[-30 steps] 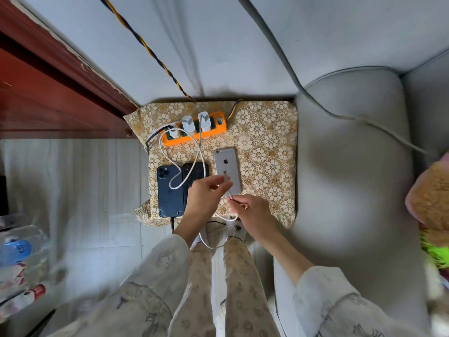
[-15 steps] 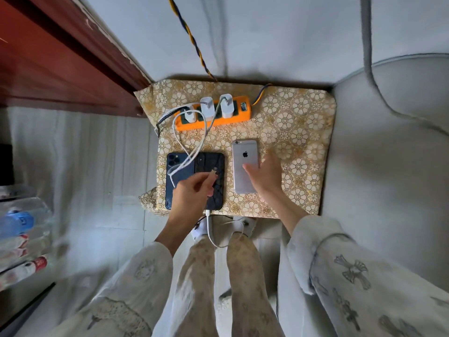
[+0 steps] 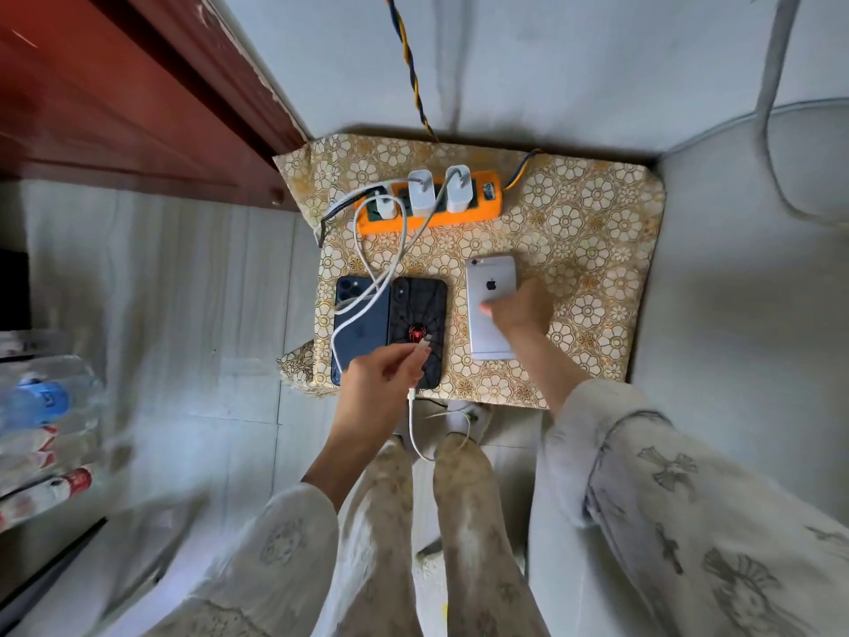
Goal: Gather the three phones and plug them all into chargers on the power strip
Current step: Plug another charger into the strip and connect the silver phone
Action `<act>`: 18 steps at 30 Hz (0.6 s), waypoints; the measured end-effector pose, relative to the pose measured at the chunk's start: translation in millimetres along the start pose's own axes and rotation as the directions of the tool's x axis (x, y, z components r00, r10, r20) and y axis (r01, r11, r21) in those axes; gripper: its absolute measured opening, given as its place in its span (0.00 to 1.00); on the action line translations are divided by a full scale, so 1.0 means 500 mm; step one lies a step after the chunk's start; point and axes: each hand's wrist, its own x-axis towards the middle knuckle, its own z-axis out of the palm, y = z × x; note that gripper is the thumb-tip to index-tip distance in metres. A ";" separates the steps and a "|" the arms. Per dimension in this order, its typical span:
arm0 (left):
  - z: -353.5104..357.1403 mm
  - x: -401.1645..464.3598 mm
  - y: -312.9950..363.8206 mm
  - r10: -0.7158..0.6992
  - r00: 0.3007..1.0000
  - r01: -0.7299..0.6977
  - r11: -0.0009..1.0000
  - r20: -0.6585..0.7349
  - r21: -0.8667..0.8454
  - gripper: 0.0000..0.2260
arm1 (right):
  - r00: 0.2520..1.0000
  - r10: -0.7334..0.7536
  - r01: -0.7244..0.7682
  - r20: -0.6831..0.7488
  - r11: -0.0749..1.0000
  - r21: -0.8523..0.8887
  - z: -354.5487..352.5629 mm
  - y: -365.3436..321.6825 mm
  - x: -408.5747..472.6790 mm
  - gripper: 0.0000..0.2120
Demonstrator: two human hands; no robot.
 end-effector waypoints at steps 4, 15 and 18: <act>-0.005 -0.005 -0.010 -0.013 1.000 0.013 1.000 0.014 0.027 0.10 | 0.982 0.020 -0.056 0.190 0.982 0.183 -0.051 0.020 0.013 0.14; 0.012 -0.037 -0.001 -0.148 0.984 0.158 0.982 0.098 -0.105 0.07 | 0.830 -0.082 -0.447 0.552 0.493 0.746 -0.118 0.056 -0.095 0.05; 0.016 -0.045 0.023 -0.135 0.985 0.151 0.975 0.105 -0.160 0.04 | 0.806 -0.086 -0.525 0.585 0.353 0.775 -0.133 0.062 -0.116 0.07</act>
